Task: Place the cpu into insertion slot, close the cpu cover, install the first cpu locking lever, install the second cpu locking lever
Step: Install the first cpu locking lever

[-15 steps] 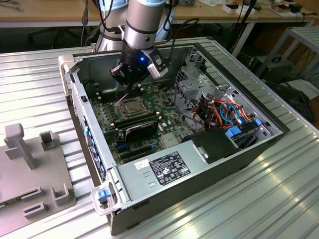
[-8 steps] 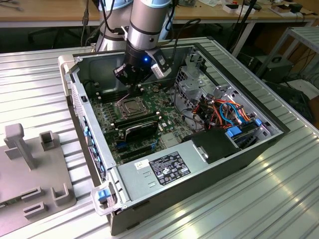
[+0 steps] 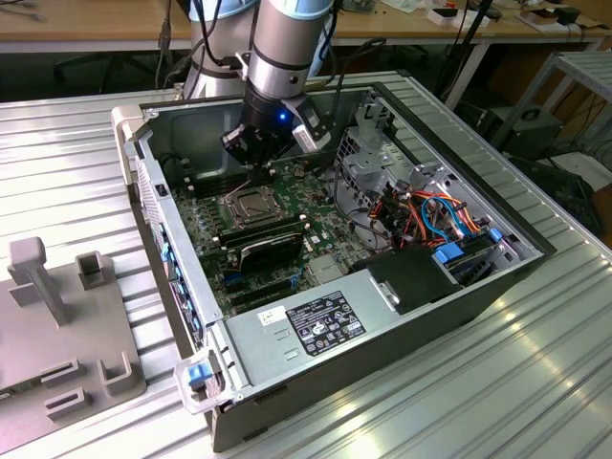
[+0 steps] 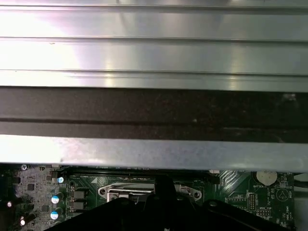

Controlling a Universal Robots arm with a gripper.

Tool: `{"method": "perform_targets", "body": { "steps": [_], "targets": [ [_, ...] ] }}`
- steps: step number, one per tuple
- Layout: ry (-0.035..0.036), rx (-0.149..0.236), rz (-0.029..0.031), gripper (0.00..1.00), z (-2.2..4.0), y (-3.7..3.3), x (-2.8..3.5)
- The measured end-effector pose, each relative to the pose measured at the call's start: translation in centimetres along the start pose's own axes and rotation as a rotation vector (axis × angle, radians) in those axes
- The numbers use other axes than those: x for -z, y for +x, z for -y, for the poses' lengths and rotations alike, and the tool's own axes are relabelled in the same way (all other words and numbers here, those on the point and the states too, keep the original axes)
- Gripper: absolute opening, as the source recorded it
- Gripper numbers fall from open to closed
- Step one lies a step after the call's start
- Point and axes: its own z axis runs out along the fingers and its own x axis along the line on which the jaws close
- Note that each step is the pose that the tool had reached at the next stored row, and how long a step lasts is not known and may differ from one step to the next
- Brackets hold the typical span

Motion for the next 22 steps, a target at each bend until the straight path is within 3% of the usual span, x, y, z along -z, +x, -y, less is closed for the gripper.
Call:
{"method": "perform_targets", "body": {
  "steps": [5, 17, 22],
  "targets": [
    [-0.0018, 0.000, -0.0002, 0.11, 0.08, -0.19, -0.75],
    [-0.0107, 0.001, -0.0008, 0.11, 0.23, -0.55, -1.57],
    [-0.0162, 0.002, -0.0011, 0.11, 0.57, -0.56, -1.89]
  ]
}}
